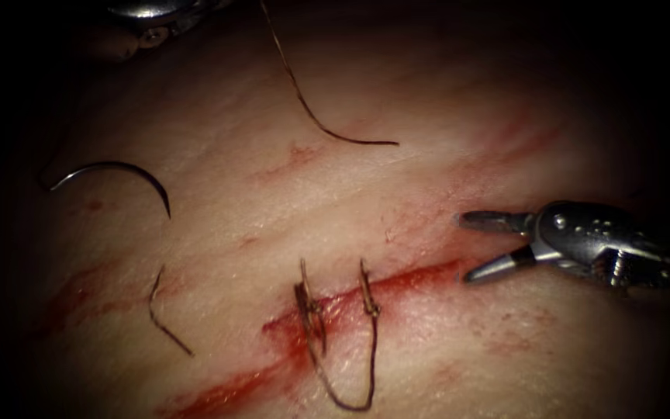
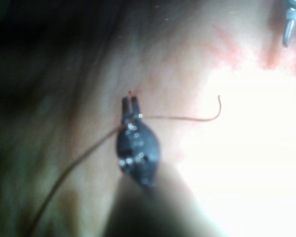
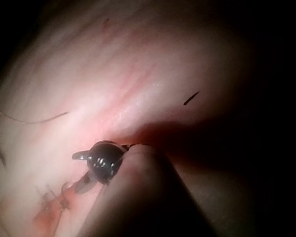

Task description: Wound Closure

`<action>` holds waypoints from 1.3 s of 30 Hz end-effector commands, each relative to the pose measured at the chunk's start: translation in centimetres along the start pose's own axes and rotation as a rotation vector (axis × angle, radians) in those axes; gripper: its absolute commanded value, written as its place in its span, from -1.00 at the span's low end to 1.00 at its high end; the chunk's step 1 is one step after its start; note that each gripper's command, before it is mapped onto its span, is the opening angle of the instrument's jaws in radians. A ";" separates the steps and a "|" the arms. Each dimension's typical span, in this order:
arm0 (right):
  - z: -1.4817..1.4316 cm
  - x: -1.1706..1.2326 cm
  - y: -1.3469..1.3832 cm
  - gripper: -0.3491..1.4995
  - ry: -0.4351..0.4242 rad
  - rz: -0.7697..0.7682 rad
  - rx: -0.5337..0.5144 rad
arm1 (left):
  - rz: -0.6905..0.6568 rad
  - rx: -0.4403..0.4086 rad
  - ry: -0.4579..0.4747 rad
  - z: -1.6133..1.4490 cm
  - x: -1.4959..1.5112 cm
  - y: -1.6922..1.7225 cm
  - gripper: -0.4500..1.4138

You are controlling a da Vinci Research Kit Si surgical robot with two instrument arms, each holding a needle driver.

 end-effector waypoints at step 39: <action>0.61 -0.44 -0.41 0.98 0.047 -0.027 -0.022 | -0.111 -0.250 -0.383 0.17 0.28 0.88 0.82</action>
